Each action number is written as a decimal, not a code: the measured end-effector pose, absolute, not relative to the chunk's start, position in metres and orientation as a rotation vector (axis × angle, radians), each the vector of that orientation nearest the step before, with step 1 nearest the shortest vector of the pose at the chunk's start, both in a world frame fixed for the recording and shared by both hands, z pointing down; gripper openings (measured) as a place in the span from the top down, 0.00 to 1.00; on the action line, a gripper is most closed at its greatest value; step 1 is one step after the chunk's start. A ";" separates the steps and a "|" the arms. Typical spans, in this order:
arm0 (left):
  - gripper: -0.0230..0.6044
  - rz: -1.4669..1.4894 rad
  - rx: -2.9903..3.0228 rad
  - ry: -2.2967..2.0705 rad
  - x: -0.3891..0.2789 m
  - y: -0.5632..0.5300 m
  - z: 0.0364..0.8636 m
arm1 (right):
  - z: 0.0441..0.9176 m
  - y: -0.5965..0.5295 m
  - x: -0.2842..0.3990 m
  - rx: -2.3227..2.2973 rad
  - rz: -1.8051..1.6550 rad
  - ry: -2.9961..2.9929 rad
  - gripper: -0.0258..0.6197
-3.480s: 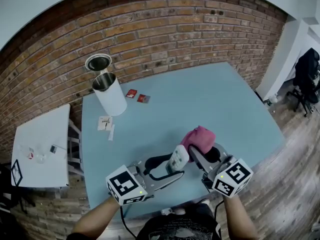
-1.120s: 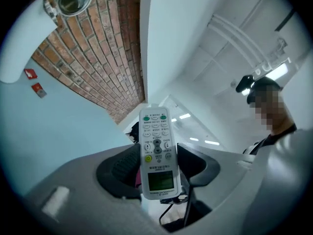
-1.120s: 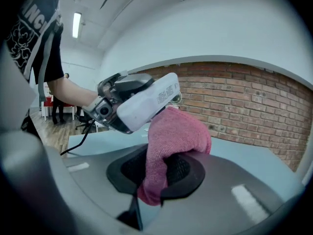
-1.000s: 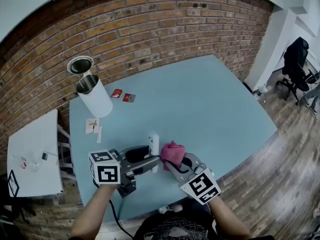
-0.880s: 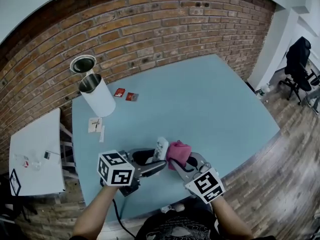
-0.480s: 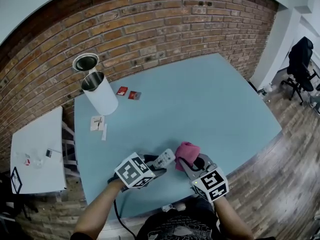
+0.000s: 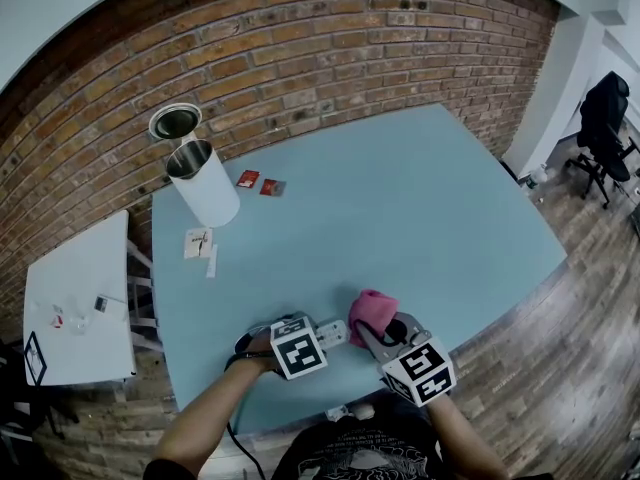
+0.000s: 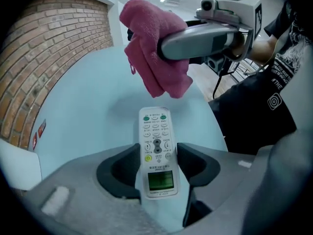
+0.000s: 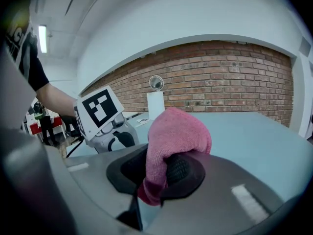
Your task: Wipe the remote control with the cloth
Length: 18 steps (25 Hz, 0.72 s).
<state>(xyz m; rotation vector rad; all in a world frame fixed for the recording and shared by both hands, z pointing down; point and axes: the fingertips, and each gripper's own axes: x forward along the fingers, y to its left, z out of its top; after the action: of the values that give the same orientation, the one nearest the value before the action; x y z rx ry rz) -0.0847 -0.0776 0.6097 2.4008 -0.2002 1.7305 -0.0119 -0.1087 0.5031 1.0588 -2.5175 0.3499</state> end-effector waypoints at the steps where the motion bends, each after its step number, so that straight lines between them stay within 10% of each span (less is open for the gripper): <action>1: 0.58 1.756 2.396 -0.187 -0.086 -0.077 0.612 | 0.504 -0.108 -0.012 1.057 0.350 -2.517 0.86; 18: 0.54 1.831 2.417 -0.106 -0.116 -0.065 0.621 | 0.507 -0.098 -0.027 0.994 0.405 -2.553 0.86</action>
<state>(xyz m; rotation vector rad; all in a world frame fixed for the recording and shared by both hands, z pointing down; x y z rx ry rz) -0.1159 -0.0655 0.6212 2.4165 -0.1059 1.8310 -0.0272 -0.0984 0.5067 0.9941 -2.5527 0.4046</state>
